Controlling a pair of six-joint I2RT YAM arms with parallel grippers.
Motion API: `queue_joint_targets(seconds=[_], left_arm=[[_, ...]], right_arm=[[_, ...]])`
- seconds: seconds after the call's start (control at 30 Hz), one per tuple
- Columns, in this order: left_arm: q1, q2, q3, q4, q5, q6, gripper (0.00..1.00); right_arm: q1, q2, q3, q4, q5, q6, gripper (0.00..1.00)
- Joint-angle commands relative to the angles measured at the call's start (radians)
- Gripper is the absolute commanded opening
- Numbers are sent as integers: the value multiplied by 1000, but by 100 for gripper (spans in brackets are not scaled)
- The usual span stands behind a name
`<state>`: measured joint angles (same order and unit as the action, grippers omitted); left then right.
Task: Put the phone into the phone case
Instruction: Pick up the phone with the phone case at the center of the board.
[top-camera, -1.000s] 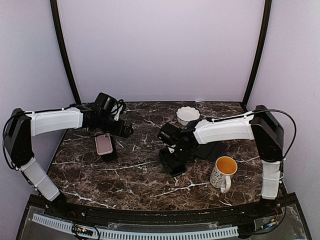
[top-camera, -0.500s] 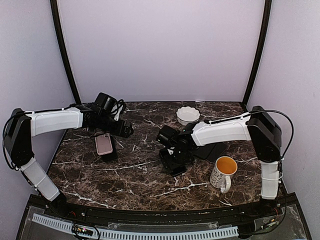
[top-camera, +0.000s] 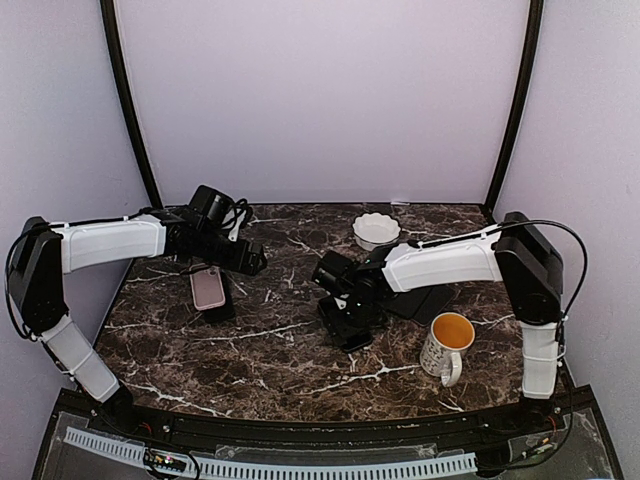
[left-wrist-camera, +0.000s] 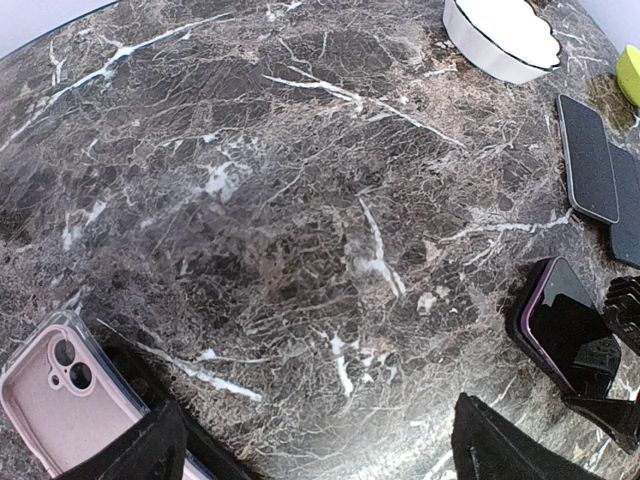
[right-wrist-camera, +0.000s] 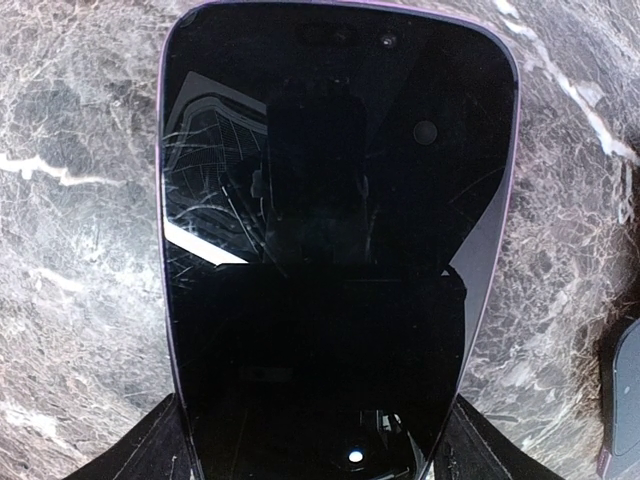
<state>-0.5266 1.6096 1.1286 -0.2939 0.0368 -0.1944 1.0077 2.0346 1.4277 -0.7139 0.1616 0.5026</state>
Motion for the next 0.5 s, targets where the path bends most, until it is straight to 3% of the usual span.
queue_joint_targets(seconds=[0.0,0.17,0.27,0.47], left_arm=[[-1,-16,14,-13,6,9,95],[-1,-28,3,13,51,18,91],[-1,-47,-15,52,99,25,84],[-1,-125,-71,174,271,19,87]], right_arm=[[8,-14,-5,19,41,-23,42],[20,-84,-31,127,49,-30,34],[20,-107,-33,169,49,-32,31],[22,-146,13,247,79,-42,25]])
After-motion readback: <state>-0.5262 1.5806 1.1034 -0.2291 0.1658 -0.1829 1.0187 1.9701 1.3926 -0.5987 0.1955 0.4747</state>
